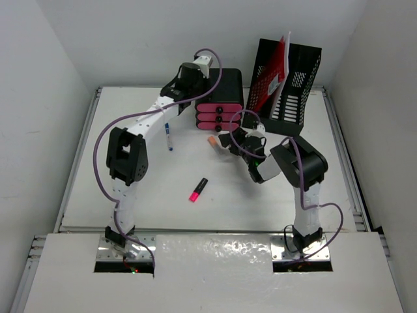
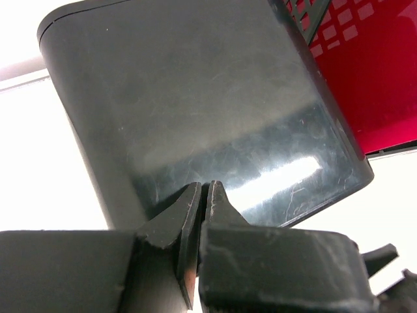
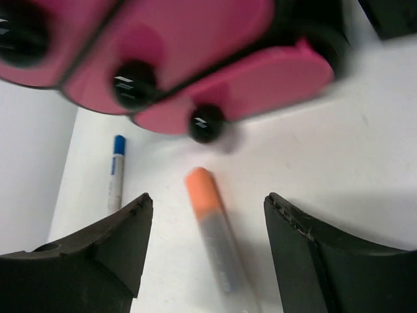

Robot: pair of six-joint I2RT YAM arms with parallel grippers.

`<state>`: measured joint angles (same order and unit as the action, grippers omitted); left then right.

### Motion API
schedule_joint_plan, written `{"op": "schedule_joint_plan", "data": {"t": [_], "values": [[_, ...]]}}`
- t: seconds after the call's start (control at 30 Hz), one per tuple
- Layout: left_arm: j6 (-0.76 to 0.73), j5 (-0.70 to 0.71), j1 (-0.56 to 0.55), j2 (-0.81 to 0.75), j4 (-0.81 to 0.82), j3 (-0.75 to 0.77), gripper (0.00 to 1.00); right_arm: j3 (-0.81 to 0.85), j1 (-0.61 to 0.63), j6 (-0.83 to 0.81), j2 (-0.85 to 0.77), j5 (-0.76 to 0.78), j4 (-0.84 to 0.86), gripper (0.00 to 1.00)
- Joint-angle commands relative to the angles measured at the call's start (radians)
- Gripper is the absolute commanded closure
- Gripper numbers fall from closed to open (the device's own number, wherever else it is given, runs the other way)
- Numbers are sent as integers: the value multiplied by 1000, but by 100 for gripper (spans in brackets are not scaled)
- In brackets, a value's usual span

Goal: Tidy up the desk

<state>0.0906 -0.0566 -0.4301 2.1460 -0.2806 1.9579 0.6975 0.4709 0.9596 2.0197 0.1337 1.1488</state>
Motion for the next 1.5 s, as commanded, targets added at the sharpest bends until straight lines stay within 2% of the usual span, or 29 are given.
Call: {"op": "schedule_joint_plan", "data": {"t": [0.0,0.27,0.43,0.7,0.93,1.03,1.17,1.2,1.23,1.37,1.47], "values": [[-8,0,11,-23,-80,-47,100,36,-5,201,65,-69,139,32],[-8,-8,13,-32,-63,-77,100,83,-5,251,172,-6,224,31],[-2,-22,13,-32,-51,-88,100,120,-2,242,218,18,206,31],[1,-31,16,-31,-48,-85,100,192,0,223,293,73,201,36],[8,-35,17,-31,-51,-91,100,273,14,208,359,98,201,46],[11,-40,19,-31,-49,-99,100,289,15,203,378,106,210,55],[11,-40,22,-34,-45,-119,100,277,18,192,375,119,212,75],[11,-40,22,-35,-43,-122,100,267,20,191,372,119,212,92],[11,-38,24,-37,-43,-123,100,263,20,191,369,119,210,100],[12,-42,28,-37,-40,-120,100,194,26,189,309,87,203,100],[12,-35,28,-40,-40,-119,100,72,43,188,222,69,184,100]]}}
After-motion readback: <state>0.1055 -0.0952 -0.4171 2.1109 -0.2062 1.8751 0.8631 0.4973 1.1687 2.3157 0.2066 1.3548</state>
